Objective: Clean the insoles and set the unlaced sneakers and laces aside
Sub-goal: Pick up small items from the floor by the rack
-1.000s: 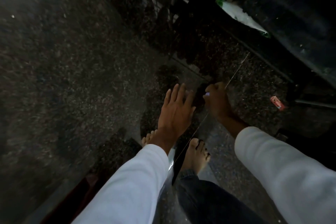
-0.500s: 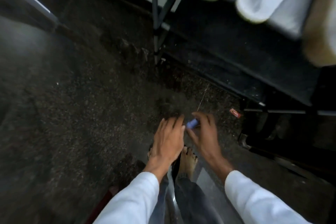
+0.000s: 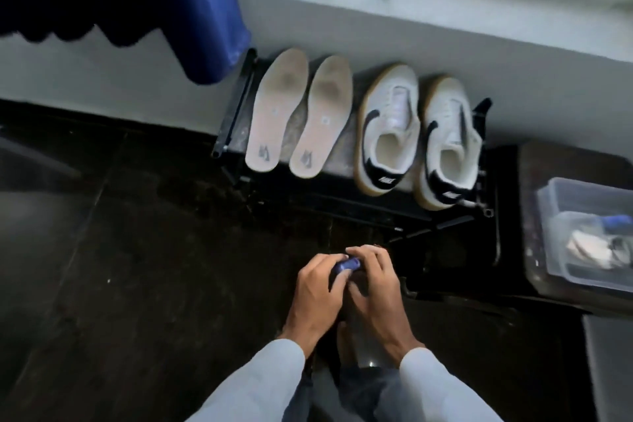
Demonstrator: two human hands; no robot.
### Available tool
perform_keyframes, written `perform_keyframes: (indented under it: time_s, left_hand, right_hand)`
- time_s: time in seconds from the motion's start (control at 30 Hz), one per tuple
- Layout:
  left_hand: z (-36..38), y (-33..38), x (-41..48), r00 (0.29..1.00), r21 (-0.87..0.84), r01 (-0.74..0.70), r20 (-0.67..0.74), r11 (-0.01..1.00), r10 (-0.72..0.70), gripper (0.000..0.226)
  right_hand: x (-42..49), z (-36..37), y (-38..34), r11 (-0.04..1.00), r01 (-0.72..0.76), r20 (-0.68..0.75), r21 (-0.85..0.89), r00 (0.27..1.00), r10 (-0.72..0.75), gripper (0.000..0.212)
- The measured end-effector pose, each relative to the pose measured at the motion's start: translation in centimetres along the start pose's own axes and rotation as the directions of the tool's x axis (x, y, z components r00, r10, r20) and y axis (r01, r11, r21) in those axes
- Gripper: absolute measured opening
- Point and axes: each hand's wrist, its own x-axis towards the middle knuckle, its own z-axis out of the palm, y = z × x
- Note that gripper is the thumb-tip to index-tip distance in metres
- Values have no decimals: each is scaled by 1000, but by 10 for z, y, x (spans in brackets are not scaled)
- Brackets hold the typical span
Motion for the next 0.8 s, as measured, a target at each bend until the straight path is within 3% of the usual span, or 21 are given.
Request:
perform_keyframes:
  time_s: [0.2,0.43,0.57,0.8]
  left_hand:
    - [26,70,-8,994,-9,-58,95,998,59,21]
    - [128,167,-1,955,-42,-161,245,986,166,27]
    - [182,205,15,953,-75,-154,252,985,168,34]
    - [265,281,42,911,132,-305,331,943,248,45]
  right_hand:
    - [-26,-85,1,992,-79,-150,97,984,94,34]
    - [-48,-198,61,965,-199,-302,169,922,243,17]
    - [-39,-253,100,957,-254,-347,142,893,288,16]
    - [-3,-381,209,897,-439,-438,51,797,415,18]
